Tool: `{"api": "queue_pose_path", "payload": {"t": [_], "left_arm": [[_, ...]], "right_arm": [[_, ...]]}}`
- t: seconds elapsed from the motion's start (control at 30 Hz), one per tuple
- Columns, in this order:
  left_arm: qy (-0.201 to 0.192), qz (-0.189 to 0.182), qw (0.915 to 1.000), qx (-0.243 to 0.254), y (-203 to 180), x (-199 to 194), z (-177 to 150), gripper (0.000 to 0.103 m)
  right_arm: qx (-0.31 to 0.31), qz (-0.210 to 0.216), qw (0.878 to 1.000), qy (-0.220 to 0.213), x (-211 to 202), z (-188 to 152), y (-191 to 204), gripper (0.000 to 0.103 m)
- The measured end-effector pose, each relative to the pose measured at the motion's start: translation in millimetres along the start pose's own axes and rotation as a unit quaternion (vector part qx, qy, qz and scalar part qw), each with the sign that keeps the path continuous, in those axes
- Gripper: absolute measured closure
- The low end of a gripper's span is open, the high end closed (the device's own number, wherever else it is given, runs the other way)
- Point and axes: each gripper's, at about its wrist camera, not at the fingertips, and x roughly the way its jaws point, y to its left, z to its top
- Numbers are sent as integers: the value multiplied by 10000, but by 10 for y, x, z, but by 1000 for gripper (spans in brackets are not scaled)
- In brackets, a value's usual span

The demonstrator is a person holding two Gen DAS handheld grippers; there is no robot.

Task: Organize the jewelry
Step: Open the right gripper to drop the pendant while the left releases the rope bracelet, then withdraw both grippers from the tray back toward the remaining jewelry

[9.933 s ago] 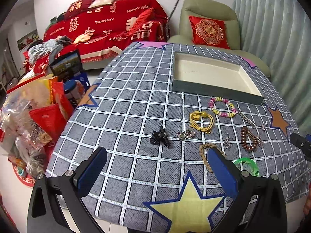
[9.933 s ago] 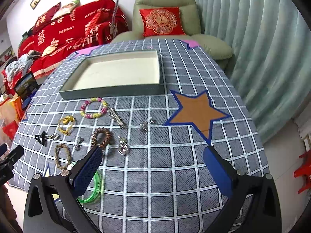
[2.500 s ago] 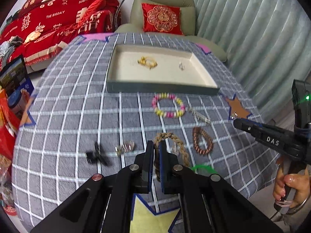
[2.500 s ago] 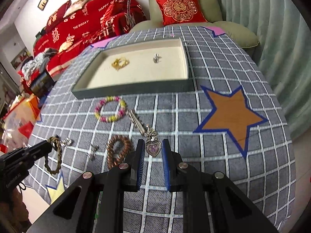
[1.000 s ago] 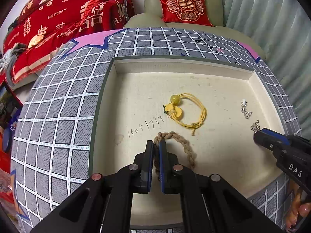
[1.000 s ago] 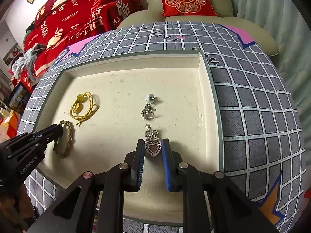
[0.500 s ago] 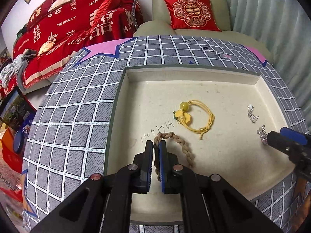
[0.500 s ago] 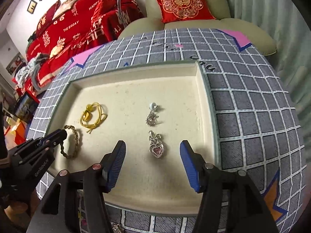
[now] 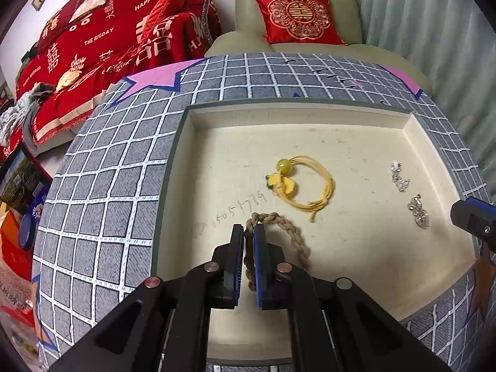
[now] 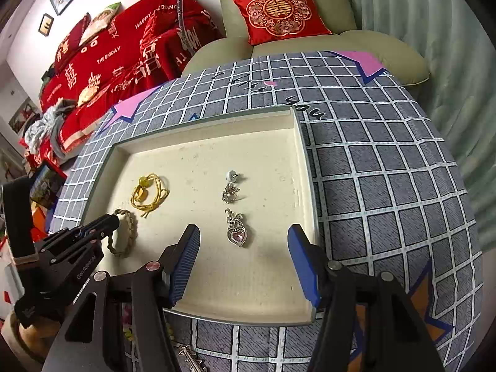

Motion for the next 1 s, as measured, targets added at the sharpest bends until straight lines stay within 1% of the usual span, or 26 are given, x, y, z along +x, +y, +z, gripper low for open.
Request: {"api": "queue_pose_path", "payload": {"t": [0.2,0.23,0.27,0.3,0.37,0.43,0.6,0.7,0.77,0.8,1.0], "left_arm": [[-101,-105,9999,63,-64,-55,25,88],[-90,-133,9999,63,-73,-59,30,83],[-79,-147,9998,62,-79,-63,28,36],[-76,-83,9999,47,-83,-72,30,0],[-299,127,9994,110,-102,-129,28,0],[-261,76,9995,141,-116,-103,32,0],[-310,165,9993,106,-68,-121,10,0],[-379,188,9990,127,-13,-226,-55,0],[-400,184,9989,148,34,-340,-119,0],[-413,177,9989,143,60,-412,-153,0],[-423,51,9991,40,275,-799,-455,0]], "right_arm": [[40,3,10000,-58,-95,-17,-47,40],[46,-1,10000,-66,-103,-20,-52,40],[59,-6,10000,-76,-119,-25,-66,40],[67,-10,9999,-78,-129,-26,-75,40],[96,-23,9999,-79,-144,-41,-98,40],[130,-32,9999,-79,-154,-50,-126,40],[190,-34,9998,-61,-183,-77,-159,40],[247,-15,9997,-70,-230,-106,-169,18],[288,44,9995,-77,-285,-139,-180,17],[292,71,9995,-60,-307,-157,-179,15],[343,275,9990,-1,-508,-365,-159,15]]}}
